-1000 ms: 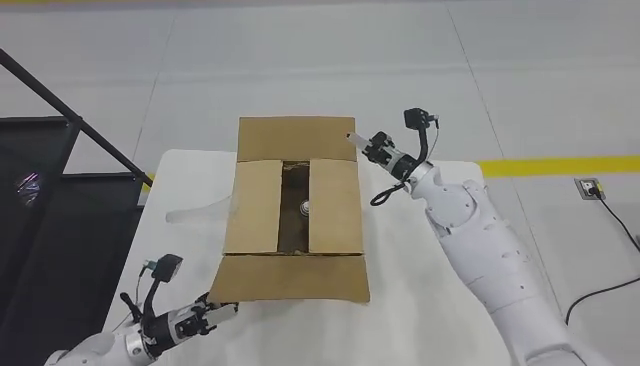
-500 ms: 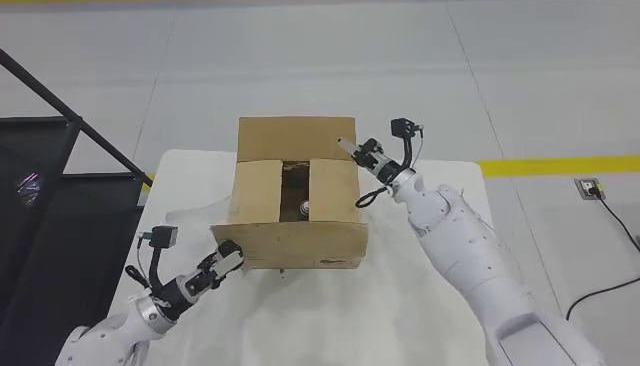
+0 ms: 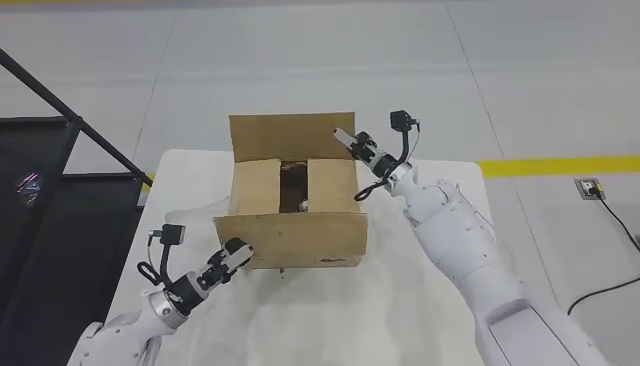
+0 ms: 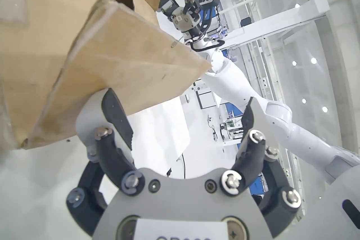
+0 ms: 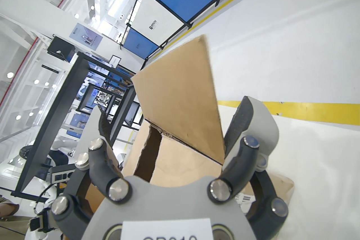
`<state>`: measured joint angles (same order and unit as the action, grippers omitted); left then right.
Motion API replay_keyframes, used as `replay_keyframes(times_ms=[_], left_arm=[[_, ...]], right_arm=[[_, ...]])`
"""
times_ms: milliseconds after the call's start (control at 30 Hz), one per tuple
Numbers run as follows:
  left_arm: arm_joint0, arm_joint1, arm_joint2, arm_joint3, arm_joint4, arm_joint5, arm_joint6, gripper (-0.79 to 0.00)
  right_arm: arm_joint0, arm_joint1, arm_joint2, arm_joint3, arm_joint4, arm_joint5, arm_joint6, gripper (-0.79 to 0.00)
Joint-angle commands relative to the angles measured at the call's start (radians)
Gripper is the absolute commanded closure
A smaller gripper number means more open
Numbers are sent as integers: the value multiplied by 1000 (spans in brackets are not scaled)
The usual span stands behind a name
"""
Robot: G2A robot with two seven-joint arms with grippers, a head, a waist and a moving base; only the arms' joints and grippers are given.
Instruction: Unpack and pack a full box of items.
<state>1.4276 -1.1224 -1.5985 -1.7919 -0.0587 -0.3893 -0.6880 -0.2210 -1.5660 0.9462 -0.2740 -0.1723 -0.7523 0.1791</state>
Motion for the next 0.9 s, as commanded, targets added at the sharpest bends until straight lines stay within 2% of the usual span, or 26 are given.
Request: replay_keyframes(times_ms=[0, 267, 333, 567, 733, 867], left_arm=[[2, 0, 1, -1, -2, 4, 7, -785], [-20, -6, 36, 3, 20, 86, 124, -785], [-34, -7, 47, 7, 37, 107, 142, -785], [-82, -12, 91, 28, 68, 158, 188, -785], [-102, -15, 116, 35, 85, 174, 207, -785], [-114, -17, 131, 46, 90, 176, 210, -785]], right_arm=[[6, 3, 13, 10, 27, -50, 33, -785], [8, 35, 68, 26, 124, -253, 202, -785], [7, 46, 78, 7, 146, -260, 273, -785], [-10, 83, 109, -88, 270, -258, 631, -785], [-45, 109, 76, -228, 339, -131, 758, -785], [-50, 135, 70, -281, 443, 55, 944, -785]])
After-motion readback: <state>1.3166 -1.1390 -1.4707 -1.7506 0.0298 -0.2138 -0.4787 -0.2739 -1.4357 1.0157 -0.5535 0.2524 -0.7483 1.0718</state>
